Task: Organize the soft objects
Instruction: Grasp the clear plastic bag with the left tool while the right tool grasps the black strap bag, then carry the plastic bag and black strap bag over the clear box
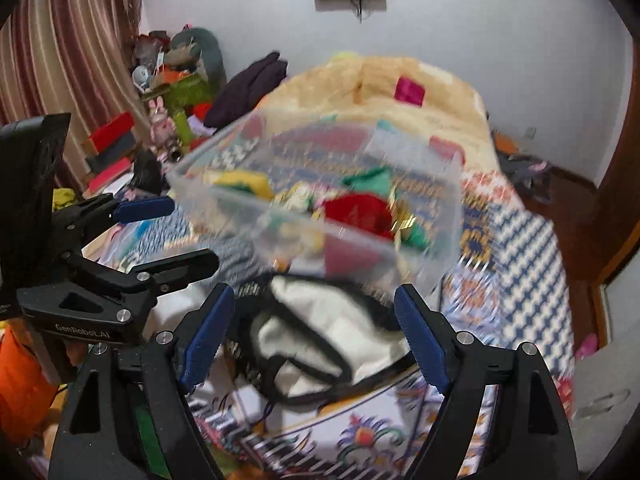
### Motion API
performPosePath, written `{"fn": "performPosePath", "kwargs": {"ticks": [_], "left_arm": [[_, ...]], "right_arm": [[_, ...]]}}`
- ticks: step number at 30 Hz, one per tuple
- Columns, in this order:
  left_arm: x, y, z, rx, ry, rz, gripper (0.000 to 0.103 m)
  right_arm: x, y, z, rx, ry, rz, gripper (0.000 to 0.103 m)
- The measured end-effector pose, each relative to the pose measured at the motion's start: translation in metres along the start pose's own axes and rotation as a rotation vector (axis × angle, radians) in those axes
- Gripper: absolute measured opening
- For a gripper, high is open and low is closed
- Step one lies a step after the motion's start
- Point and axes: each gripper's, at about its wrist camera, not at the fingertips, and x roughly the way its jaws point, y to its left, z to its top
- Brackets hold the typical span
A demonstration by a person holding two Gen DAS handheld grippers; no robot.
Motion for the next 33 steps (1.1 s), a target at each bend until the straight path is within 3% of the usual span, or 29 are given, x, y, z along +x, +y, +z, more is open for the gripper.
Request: {"fn": "performPosePath", "kwargs": {"ticks": [3, 7, 10, 15, 24, 33], "left_arm": [[0.003, 0.000, -0.008, -0.017, 0.001, -0.007, 0.091], [0.008, 0.000, -0.012, -0.034, 0.015, -0.035, 0.074], [0.007, -0.002, -0.013, -0.040, 0.005, -0.050, 0.065], [0.005, -0.006, -0.014, -0.026, -0.007, -0.061, 0.045], [-0.007, -0.005, -0.014, -0.014, -0.032, -0.073, 0.019], [-0.043, -0.009, -0.006, 0.005, -0.117, -0.076, 0.017]], "right_arm": [[0.007, 0.002, -0.006, 0.014, 0.027, 0.026, 0.080], [0.014, 0.005, -0.009, 0.010, 0.045, 0.040, 0.077], [0.017, 0.009, -0.010, 0.006, 0.053, 0.058, 0.061], [0.019, 0.011, -0.012, -0.003, 0.063, 0.084, 0.024], [-0.006, 0.009, -0.010, -0.026, -0.012, 0.068, 0.016], [-0.043, 0.001, 0.003, 0.007, -0.125, 0.049, 0.015]]}}
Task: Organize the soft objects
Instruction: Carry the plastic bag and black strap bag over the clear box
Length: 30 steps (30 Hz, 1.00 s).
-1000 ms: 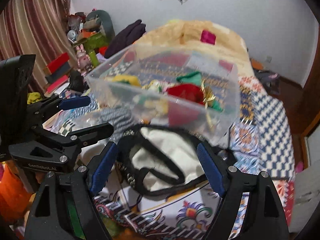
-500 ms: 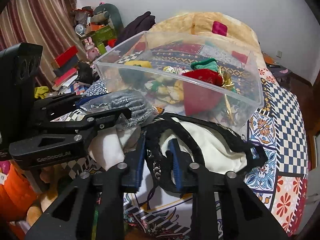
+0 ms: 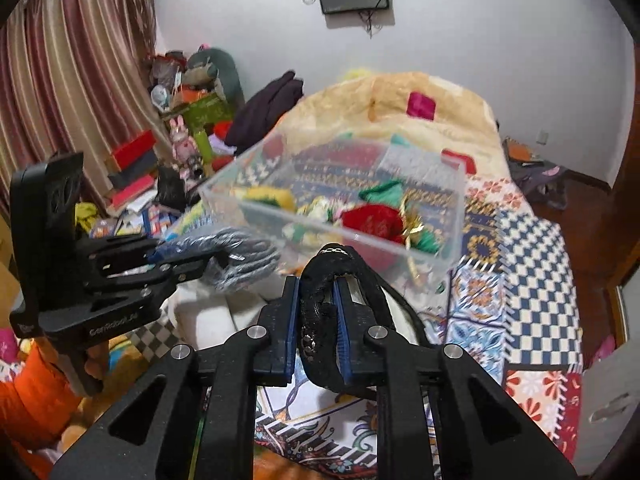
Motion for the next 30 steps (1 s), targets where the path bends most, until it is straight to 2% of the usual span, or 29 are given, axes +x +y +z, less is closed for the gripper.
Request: {"fn": "performPosePath", "kwargs": {"ticks": [8, 15, 24, 30], "left_arm": [[-0.032, 0.001, 0.027, -0.007, -0.111, 0.000, 0.017], [-0.040, 0.009, 0.054, 0.001, -0.186, 0.057, 0.017], [-0.021, 0.029, 0.081, -0.022, -0.197, 0.111, 0.017], [0.011, 0.045, 0.091, -0.043, -0.150, 0.133, 0.017]], "right_arm": [[-0.031, -0.004, 0.026, -0.004, -0.122, -0.030, 0.015], [-0.036, -0.005, 0.054, -0.020, -0.210, -0.053, 0.015], [-0.008, 0.000, 0.083, -0.044, -0.243, -0.092, 0.015], [0.028, -0.003, 0.089, -0.045, -0.189, -0.113, 0.015]]}}
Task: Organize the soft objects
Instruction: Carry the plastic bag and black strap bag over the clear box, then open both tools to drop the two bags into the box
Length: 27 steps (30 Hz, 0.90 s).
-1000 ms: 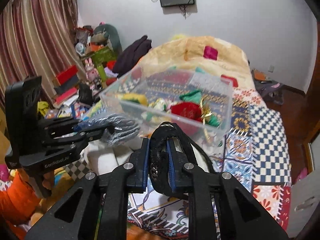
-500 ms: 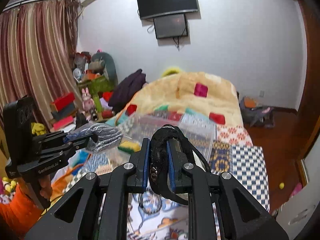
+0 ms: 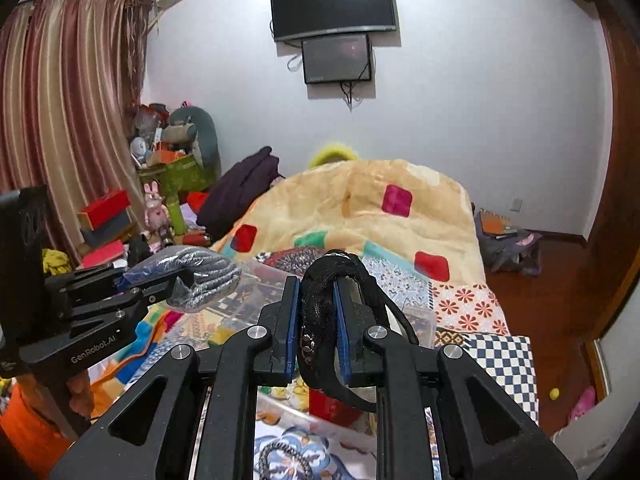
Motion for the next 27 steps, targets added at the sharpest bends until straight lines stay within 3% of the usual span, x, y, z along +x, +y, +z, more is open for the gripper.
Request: {"fn": "performPosePath", "kwargs": {"ticks": [11, 20, 25, 27], "left_arm": [[0.068, 0.009, -0.015, -0.009, 0.135, 0.038, 0.017], [0.096, 0.010, -0.021, -0.021, 0.223, 0.004, 0.018], [0.090, 0.010, -0.022, -0.031, 0.230, -0.013, 0.019], [0.083, 0.009, -0.022, -0.021, 0.220, -0.015, 0.023]], "right_arm": [[0.066, -0.004, -0.018, 0.020, 0.175, 0.006, 0.015], [0.096, -0.003, -0.029, 0.094, 0.334, 0.109, 0.016], [0.092, 0.000, -0.032, 0.097, 0.378, 0.138, 0.024], [0.084, 0.000, -0.031, 0.088, 0.370, 0.138, 0.037]]}}
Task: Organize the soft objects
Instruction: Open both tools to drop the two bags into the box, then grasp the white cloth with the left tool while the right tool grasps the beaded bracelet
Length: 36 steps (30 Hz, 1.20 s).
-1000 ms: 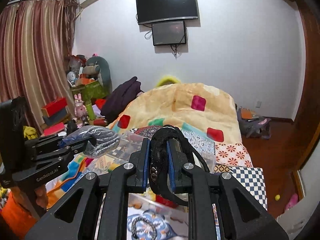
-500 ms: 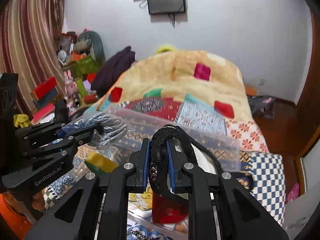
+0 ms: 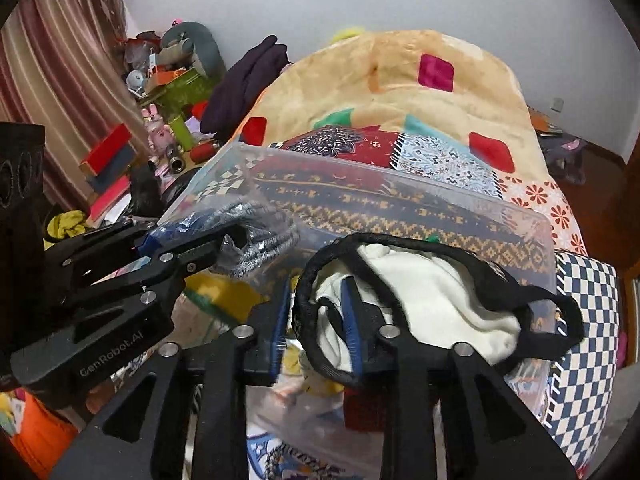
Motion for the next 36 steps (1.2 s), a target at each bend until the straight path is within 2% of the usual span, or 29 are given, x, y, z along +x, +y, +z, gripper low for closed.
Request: {"fn": "performPosePath", "kwargs": {"ticks": [1, 3, 8, 10, 12, 13, 15, 17, 21, 28, 33, 36], "left_arm": [[-0.005, -0.001, 0.000, 0.006, -0.011, 0.001, 0.025], [-0.015, -0.003, 0.001, 0.011, -0.036, 0.001, 0.034], [-0.052, -0.009, 0.002, 0.021, -0.111, -0.016, 0.050], [-0.066, -0.014, 0.000, 0.040, -0.140, -0.008, 0.058], [-0.078, -0.019, -0.005, 0.059, -0.165, 0.000, 0.071], [-0.084, -0.022, -0.008, 0.067, -0.175, 0.003, 0.073], [-0.092, -0.027, -0.015, 0.077, -0.180, 0.003, 0.085], [-0.098, -0.032, -0.024, 0.079, -0.181, -0.004, 0.091], [-0.103, -0.040, -0.045, 0.092, -0.160, -0.014, 0.096], [-0.088, -0.051, -0.087, 0.105, -0.053, -0.028, 0.096], [-0.069, -0.044, -0.111, 0.069, 0.021, -0.021, 0.096], [-0.062, -0.043, -0.120, 0.058, 0.035, -0.009, 0.096]], "right_arm": [[-0.004, 0.001, -0.001, -0.006, -0.008, -0.003, 0.040], [-0.015, 0.002, -0.002, -0.020, -0.039, -0.013, 0.051], [-0.043, 0.003, -0.004, -0.037, -0.103, -0.031, 0.055], [-0.057, 0.004, -0.010, -0.052, -0.134, -0.050, 0.060], [-0.066, 0.006, -0.015, -0.065, -0.159, -0.073, 0.067], [-0.071, 0.006, -0.019, -0.071, -0.171, -0.087, 0.067], [-0.077, 0.007, -0.027, -0.084, -0.175, -0.106, 0.068], [-0.081, 0.006, -0.037, -0.090, -0.170, -0.116, 0.068], [-0.078, 0.002, -0.056, -0.084, -0.135, -0.124, 0.070], [-0.056, 0.001, -0.089, -0.060, -0.033, -0.087, 0.070], [-0.036, 0.005, -0.104, -0.070, 0.036, -0.067, 0.070], [-0.025, 0.007, -0.107, -0.081, 0.062, -0.051, 0.070]]}}
